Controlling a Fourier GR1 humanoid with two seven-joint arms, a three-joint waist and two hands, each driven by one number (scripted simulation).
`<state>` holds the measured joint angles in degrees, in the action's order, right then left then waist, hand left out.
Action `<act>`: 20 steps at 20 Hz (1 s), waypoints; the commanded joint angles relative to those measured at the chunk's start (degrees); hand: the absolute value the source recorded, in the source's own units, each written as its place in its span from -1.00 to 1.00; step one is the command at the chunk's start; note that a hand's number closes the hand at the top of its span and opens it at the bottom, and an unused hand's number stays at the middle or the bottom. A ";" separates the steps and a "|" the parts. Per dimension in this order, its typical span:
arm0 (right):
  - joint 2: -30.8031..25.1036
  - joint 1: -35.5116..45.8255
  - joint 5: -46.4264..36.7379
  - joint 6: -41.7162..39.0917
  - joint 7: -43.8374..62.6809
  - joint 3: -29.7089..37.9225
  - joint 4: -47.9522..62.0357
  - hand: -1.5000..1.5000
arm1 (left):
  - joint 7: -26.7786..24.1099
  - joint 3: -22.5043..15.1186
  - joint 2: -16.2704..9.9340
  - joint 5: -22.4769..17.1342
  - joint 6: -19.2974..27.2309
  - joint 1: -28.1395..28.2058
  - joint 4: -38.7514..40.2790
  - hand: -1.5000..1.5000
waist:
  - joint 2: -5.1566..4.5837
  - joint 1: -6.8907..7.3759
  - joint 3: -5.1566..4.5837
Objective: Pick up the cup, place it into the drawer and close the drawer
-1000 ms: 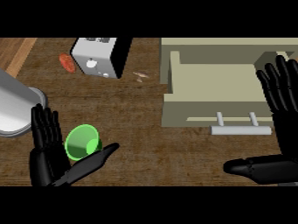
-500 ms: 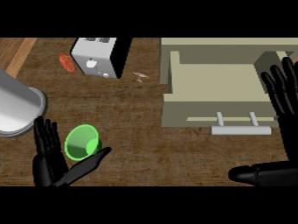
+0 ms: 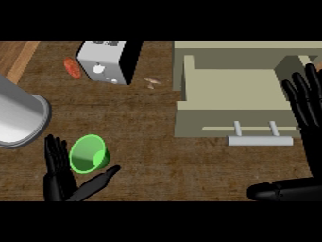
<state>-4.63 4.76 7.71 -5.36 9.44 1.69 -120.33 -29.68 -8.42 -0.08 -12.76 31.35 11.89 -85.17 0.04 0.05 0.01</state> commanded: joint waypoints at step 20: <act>-0.31 2.20 1.28 -1.45 0.70 1.22 2.37 -1.00 | -16.41 8.93 0.05 -8.48 -9.25 -8.59 26.51 -1.00 | -0.03 -0.06 -0.02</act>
<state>-4.39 5.53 7.82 -6.79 8.23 2.02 -117.64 -44.07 -0.03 -0.45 -20.81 22.86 5.68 -63.61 0.01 0.01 0.00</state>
